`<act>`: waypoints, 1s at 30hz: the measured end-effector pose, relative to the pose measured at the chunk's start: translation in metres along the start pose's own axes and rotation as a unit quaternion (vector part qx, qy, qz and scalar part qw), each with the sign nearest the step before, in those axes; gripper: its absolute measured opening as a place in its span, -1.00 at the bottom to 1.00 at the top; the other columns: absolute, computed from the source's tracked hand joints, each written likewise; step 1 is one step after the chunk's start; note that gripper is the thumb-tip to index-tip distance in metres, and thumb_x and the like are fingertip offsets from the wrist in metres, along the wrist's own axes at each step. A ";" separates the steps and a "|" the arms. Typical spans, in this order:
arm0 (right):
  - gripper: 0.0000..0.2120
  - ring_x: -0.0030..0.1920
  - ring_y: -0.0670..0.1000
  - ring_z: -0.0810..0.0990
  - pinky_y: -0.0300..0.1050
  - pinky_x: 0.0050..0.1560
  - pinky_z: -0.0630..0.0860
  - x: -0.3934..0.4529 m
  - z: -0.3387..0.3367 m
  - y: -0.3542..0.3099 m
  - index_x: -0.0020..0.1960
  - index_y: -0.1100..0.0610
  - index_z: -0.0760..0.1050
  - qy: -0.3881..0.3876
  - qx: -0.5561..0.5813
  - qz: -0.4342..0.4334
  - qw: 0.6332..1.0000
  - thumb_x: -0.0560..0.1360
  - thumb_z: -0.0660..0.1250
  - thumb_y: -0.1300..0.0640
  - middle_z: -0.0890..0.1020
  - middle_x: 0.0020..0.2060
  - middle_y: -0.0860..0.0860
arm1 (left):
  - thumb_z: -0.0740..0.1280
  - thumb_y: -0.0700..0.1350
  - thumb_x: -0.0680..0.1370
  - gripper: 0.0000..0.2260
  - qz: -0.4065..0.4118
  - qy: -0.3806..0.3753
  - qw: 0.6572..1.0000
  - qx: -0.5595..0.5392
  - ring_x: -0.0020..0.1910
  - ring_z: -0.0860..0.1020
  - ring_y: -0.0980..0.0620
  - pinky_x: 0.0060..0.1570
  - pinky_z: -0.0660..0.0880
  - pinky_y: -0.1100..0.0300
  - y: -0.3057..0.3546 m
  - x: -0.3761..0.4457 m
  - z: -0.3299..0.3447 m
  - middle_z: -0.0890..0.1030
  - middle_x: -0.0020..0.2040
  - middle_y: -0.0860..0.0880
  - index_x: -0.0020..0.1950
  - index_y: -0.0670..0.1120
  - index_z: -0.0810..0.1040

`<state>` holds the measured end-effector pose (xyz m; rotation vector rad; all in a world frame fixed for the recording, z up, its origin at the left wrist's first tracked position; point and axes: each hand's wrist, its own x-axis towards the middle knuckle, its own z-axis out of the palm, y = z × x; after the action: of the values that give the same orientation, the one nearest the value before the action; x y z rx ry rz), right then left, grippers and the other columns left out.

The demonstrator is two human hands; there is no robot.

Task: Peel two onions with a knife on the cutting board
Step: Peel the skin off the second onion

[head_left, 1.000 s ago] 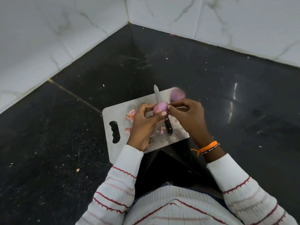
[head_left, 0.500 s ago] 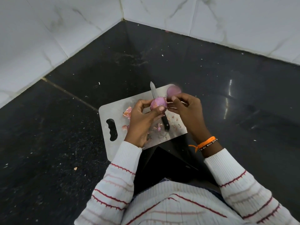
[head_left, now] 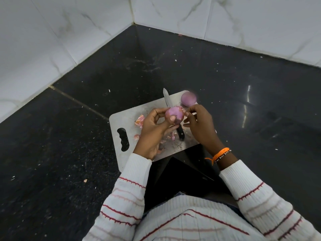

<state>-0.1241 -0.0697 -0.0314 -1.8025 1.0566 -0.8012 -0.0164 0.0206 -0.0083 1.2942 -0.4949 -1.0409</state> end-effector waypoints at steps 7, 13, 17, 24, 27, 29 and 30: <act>-0.75 -0.07 0.07 0.66 -0.07 -0.08 0.63 -0.003 -0.005 -0.013 -0.03 0.23 0.59 0.014 0.131 0.019 0.991 0.51 0.17 0.44 0.65 -0.09 0.13 | 0.47 -0.28 0.42 -0.66 0.035 0.029 0.997 0.055 -0.01 0.63 0.11 0.00 0.60 0.15 0.001 -0.002 0.002 0.60 0.07 0.00 0.17 -0.17 0.53; -0.93 -0.18 0.01 0.67 0.03 -0.14 0.65 -0.007 -0.006 -0.022 -0.14 0.09 0.62 0.007 0.114 0.051 0.992 0.44 0.38 0.23 0.67 -0.21 0.02 | 0.47 -0.19 0.44 -0.68 0.033 0.041 0.995 0.090 -0.03 0.62 0.12 -0.09 0.60 0.27 0.000 -0.002 0.002 0.60 0.05 0.04 0.17 -0.12 0.54; -0.95 -0.22 0.04 0.67 0.06 -0.13 0.65 -0.008 -0.010 -0.023 -0.18 0.10 0.63 0.005 0.105 0.052 0.993 0.41 0.41 0.22 0.68 -0.27 0.07 | 0.49 -0.19 0.42 -0.68 0.018 0.041 0.995 0.094 0.04 0.61 0.04 0.00 0.61 0.13 -0.003 -0.001 0.001 0.61 0.08 -0.01 0.15 -0.10 0.56; -0.92 -0.27 0.09 0.67 -0.01 -0.17 0.64 -0.006 -0.014 -0.018 -0.16 0.18 0.64 0.021 0.054 0.025 0.998 0.41 0.38 0.28 0.67 -0.30 0.11 | 0.46 -0.23 0.44 -0.74 0.000 0.025 0.998 0.060 0.12 0.59 -0.07 -0.13 0.61 0.21 -0.004 -0.004 0.005 0.57 0.13 -0.07 0.10 -0.10 0.56; -0.90 -0.27 -0.01 0.67 -0.20 -0.23 0.61 -0.005 -0.018 -0.018 -0.13 0.20 0.61 0.000 0.121 0.052 0.991 0.48 0.32 0.32 0.66 -0.26 0.12 | 0.44 -0.26 0.44 -0.74 -0.012 0.028 0.999 0.022 0.10 0.61 -0.10 -0.13 0.61 0.22 -0.005 -0.003 0.003 0.55 0.17 -0.12 0.12 -0.15 0.54; -0.88 -0.29 -0.07 0.65 -0.26 -0.24 0.59 -0.005 -0.019 -0.020 -0.11 0.20 0.59 -0.007 0.146 0.058 0.988 0.51 0.29 0.30 0.65 -0.25 0.08 | 0.45 -0.25 0.43 -0.72 -0.015 0.039 0.999 0.017 0.12 0.60 -0.13 -0.10 0.62 0.19 -0.006 -0.001 0.000 0.55 0.19 -0.15 0.12 -0.17 0.54; -0.89 -0.27 -0.05 0.65 -0.24 -0.21 0.60 -0.005 -0.018 -0.019 -0.10 0.20 0.60 -0.010 0.144 0.056 0.988 0.52 0.29 0.28 0.66 -0.23 0.09 | 0.46 -0.24 0.42 -0.71 -0.018 0.044 0.999 0.020 0.13 0.60 -0.14 -0.08 0.62 0.17 -0.006 -0.001 -0.001 0.55 0.19 -0.16 0.12 -0.17 0.54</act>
<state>-0.1346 -0.0663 -0.0071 -1.4933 0.9662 -0.8211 -0.0185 0.0222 -0.0143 1.3817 -0.4285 -1.0028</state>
